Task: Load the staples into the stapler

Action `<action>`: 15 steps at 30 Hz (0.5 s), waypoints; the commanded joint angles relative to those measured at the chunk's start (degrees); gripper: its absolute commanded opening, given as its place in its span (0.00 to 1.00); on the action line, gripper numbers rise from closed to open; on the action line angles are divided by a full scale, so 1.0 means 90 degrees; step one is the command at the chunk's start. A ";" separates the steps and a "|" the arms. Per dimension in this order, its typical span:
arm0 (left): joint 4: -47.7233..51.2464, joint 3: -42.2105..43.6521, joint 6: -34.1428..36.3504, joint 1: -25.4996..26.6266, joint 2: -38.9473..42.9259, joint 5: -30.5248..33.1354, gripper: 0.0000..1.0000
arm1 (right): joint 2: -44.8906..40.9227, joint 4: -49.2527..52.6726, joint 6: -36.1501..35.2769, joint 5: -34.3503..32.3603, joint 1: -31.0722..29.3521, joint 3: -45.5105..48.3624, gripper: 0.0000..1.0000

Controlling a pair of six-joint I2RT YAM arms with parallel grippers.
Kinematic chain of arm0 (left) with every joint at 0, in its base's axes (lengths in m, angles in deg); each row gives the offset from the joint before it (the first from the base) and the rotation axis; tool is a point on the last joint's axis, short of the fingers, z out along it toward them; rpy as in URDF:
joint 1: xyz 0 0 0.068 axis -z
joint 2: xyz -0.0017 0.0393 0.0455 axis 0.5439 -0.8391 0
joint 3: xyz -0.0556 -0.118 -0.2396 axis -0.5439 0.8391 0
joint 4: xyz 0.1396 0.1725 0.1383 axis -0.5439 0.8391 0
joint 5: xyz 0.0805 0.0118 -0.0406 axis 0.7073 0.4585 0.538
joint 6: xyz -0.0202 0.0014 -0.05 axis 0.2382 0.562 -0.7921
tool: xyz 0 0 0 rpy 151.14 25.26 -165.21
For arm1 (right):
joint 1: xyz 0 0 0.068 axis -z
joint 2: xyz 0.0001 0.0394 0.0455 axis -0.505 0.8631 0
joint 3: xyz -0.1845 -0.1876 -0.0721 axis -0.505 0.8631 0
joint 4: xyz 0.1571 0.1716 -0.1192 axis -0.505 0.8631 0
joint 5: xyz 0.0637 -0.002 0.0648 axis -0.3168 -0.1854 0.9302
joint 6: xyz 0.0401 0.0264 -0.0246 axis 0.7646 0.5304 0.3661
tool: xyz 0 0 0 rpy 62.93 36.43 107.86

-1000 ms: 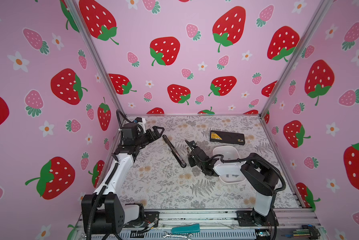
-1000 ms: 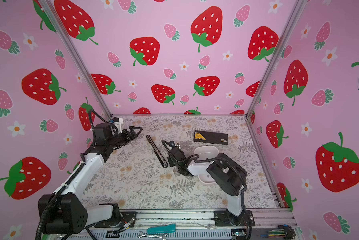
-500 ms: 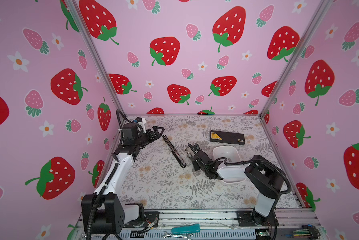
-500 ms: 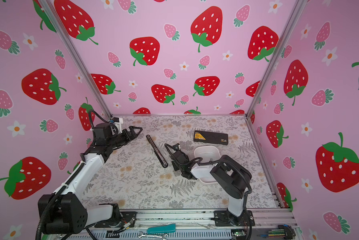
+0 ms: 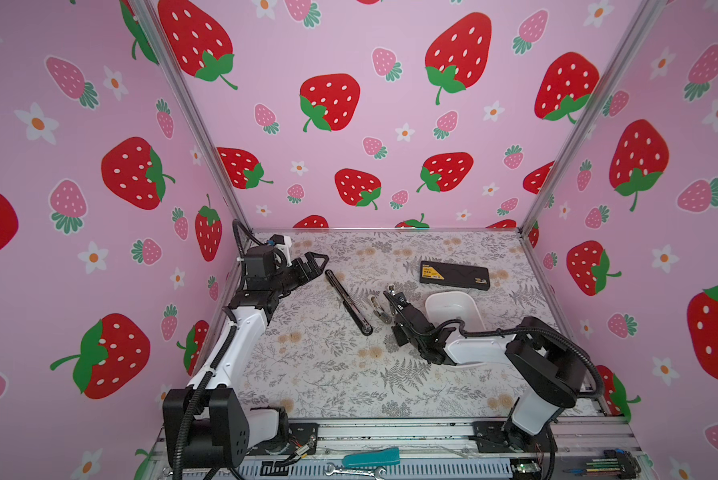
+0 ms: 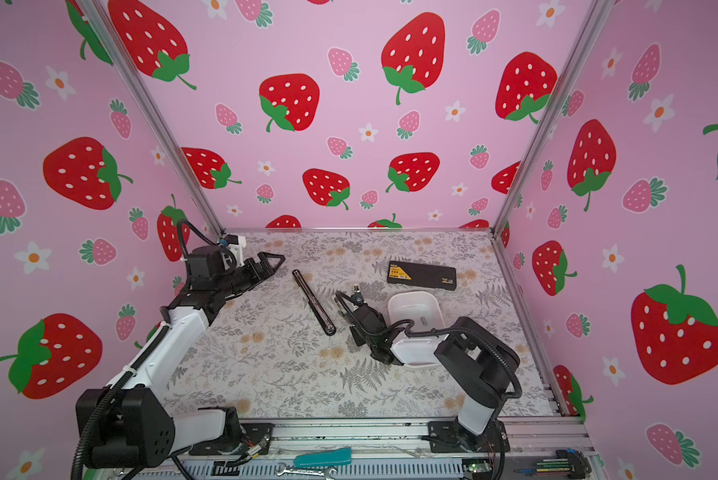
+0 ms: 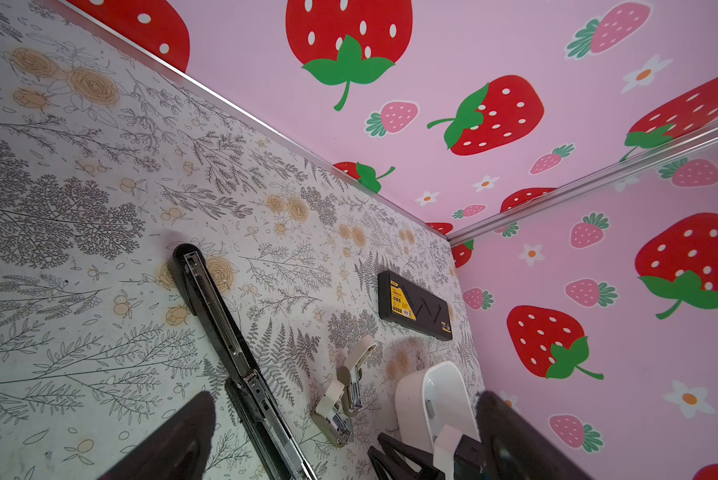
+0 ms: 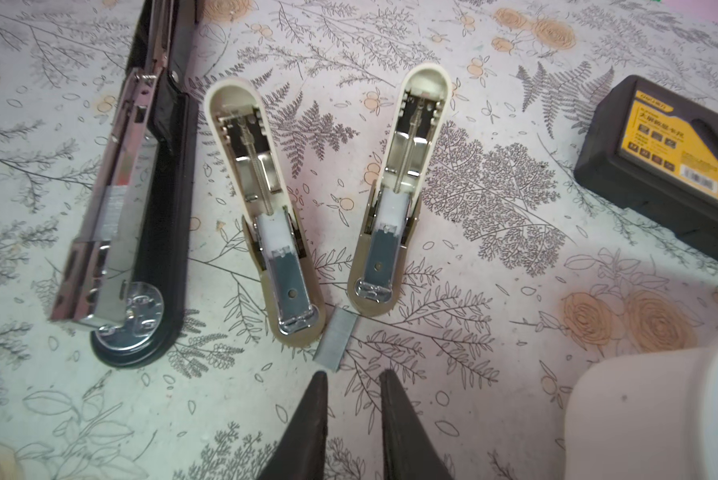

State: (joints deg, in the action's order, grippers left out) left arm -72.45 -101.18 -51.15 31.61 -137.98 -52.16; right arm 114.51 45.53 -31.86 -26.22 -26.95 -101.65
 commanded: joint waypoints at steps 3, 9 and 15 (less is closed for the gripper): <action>-0.0080 -0.0201 0.0023 0.0002 0.0002 -0.0108 0.99 | 0.0416 0.0174 0.0199 -0.0193 -0.0032 -0.0381 0.26; -0.0082 -0.0211 0.0028 -0.0004 -0.0007 -0.0102 0.99 | 0.0674 0.0307 0.0378 -0.0272 -0.0013 -0.0658 0.26; -0.0069 -0.0212 0.0036 -0.0007 -0.0005 -0.0091 0.99 | 0.1015 0.0558 0.0531 -0.0461 0.0016 -0.0886 0.25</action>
State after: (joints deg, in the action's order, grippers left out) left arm -72.45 -101.18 -51.15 31.61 -137.98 -52.16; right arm 122.23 48.18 -28.85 -28.60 -26.92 -108.69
